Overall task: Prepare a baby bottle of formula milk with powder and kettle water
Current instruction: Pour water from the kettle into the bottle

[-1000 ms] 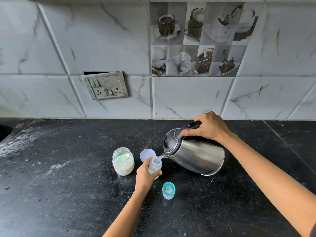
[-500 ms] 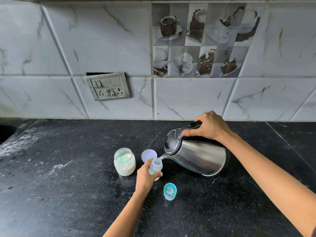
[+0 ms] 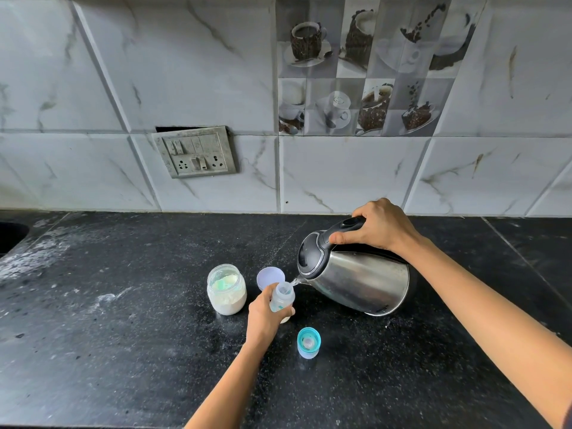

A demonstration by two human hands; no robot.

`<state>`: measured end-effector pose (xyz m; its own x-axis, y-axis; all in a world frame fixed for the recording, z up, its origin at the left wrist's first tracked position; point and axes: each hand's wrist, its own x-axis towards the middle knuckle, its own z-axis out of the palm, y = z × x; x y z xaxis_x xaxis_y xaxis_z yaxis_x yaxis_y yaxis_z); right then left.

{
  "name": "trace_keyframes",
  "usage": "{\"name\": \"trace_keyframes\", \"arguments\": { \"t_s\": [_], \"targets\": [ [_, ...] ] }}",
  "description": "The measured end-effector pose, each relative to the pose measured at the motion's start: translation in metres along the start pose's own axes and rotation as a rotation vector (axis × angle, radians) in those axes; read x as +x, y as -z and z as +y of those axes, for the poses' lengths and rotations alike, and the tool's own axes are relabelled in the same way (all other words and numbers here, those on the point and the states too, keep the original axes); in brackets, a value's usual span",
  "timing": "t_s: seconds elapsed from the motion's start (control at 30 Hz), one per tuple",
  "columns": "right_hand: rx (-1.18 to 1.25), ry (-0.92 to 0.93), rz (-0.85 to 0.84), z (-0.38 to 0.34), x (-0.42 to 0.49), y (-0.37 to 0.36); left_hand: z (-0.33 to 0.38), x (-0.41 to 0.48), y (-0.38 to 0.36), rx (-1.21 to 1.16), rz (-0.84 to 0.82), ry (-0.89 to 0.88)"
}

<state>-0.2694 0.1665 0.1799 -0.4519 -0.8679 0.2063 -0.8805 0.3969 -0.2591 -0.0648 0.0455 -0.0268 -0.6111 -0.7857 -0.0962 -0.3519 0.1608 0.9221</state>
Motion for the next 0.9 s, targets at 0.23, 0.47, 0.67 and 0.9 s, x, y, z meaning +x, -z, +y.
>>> {"name": "trace_keyframes", "arguments": {
  "t_s": [0.23,0.47,0.67,0.9],
  "targets": [
    [0.013,-0.015,-0.002,-0.0005,-0.0005,-0.0030,-0.0014,-0.0003,-0.0002,0.008,0.003,-0.010],
    [0.009,-0.005,-0.004,-0.0013,0.0009,-0.0057,-0.0014,-0.0010,-0.0005,0.006,0.006,0.002],
    [-0.003,0.014,-0.002,-0.0021,0.0026,-0.0043,-0.0010,-0.0020,-0.0005,0.007,0.011,0.006],
    [-0.026,0.033,-0.002,-0.0040,0.0042,-0.0006,-0.0030,-0.0008,-0.0018,0.014,0.024,0.005]
  ]
}}
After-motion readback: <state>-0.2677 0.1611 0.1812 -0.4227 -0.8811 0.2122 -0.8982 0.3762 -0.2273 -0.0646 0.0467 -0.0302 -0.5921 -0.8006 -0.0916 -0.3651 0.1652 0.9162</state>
